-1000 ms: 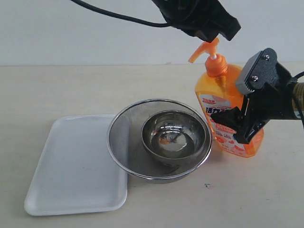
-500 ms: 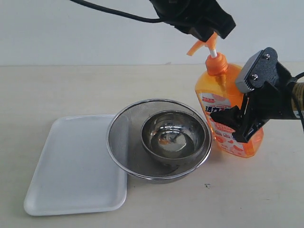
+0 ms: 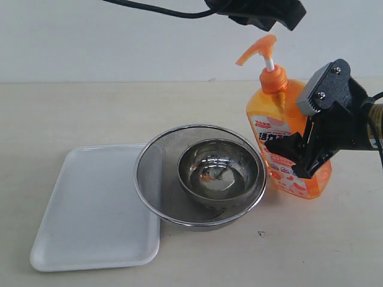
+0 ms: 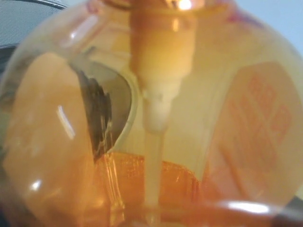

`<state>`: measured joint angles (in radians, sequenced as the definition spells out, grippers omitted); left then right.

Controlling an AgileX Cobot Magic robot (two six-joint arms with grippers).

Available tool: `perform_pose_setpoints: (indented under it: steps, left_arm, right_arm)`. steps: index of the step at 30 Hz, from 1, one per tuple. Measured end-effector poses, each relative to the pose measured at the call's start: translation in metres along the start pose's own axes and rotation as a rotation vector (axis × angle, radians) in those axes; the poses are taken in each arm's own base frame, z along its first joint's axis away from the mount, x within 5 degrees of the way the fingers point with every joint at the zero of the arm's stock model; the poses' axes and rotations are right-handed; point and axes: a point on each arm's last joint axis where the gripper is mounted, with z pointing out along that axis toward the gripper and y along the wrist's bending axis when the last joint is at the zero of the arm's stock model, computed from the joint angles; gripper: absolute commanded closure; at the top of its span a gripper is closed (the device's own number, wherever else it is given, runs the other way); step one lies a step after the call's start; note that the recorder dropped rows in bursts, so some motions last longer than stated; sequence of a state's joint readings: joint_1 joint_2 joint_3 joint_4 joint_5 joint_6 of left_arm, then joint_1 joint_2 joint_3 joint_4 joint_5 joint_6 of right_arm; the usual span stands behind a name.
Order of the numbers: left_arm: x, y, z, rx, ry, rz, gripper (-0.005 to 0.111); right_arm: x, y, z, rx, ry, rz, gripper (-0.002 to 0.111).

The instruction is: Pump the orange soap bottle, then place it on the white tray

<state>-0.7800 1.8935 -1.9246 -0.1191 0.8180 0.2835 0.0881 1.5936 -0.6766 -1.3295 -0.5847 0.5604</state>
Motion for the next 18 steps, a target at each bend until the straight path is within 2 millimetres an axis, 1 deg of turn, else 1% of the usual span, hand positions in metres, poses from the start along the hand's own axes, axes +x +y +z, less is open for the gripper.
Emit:
perform_pose_setpoints:
  steps: [15, 18]
  left_arm:
    - [-0.0008, 0.0010, 0.0000, -0.011, -0.009, 0.008, 0.102]
    - [0.0003, 0.0010, 0.0028, -0.010, -0.003, 0.004, 0.102]
  right_arm:
    - [-0.0005, -0.0014, 0.0003, 0.015, -0.009, 0.024, 0.108]
    - [-0.0001, -0.0014, 0.0007, 0.015, -0.008, 0.027, 0.108]
